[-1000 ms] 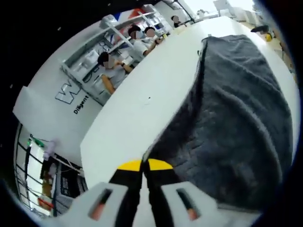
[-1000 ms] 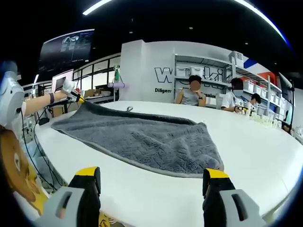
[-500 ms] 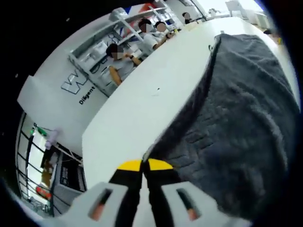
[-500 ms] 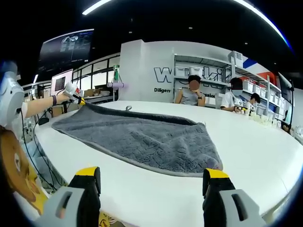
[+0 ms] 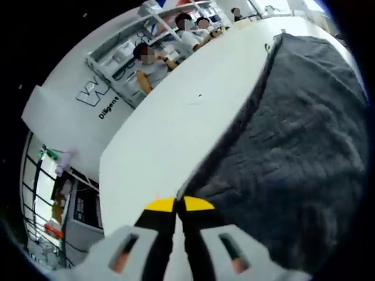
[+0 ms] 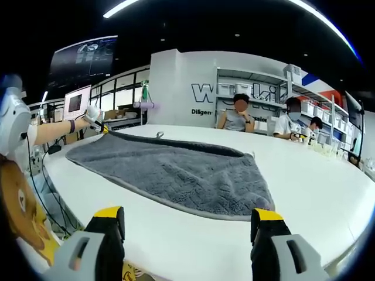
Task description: Fold the towel on the table until its edges align and the towel forms a compact rectangular stack.
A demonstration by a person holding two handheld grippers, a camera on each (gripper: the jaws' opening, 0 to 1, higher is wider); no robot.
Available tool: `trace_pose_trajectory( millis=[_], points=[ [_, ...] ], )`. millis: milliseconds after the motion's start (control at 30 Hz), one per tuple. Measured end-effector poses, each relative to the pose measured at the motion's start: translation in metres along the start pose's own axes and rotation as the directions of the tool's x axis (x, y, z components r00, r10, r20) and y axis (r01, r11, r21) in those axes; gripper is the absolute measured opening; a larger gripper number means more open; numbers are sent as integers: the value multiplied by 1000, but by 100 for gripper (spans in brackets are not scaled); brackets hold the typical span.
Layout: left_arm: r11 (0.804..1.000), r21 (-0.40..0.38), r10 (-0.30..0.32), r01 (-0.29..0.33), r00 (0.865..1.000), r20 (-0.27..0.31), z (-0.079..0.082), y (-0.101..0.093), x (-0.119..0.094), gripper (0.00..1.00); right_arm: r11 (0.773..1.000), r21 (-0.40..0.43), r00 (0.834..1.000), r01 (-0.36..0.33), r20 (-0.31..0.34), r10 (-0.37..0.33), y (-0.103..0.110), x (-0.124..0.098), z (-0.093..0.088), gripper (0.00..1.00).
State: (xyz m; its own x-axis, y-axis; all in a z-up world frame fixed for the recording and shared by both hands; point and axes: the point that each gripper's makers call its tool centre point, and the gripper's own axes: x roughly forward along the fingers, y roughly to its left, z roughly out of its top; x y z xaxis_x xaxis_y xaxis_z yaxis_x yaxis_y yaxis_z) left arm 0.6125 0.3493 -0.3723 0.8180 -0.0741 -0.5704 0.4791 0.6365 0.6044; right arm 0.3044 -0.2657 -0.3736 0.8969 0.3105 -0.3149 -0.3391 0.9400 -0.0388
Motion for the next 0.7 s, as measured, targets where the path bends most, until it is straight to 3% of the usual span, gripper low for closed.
trace_pose_trajectory(
  millis=[700],
  points=[
    [1000,-19,-22,22,999,-49,-13,-7,20,6,1000,3,1000,14,-10,-14,-2,-4,-3,93]
  ],
)
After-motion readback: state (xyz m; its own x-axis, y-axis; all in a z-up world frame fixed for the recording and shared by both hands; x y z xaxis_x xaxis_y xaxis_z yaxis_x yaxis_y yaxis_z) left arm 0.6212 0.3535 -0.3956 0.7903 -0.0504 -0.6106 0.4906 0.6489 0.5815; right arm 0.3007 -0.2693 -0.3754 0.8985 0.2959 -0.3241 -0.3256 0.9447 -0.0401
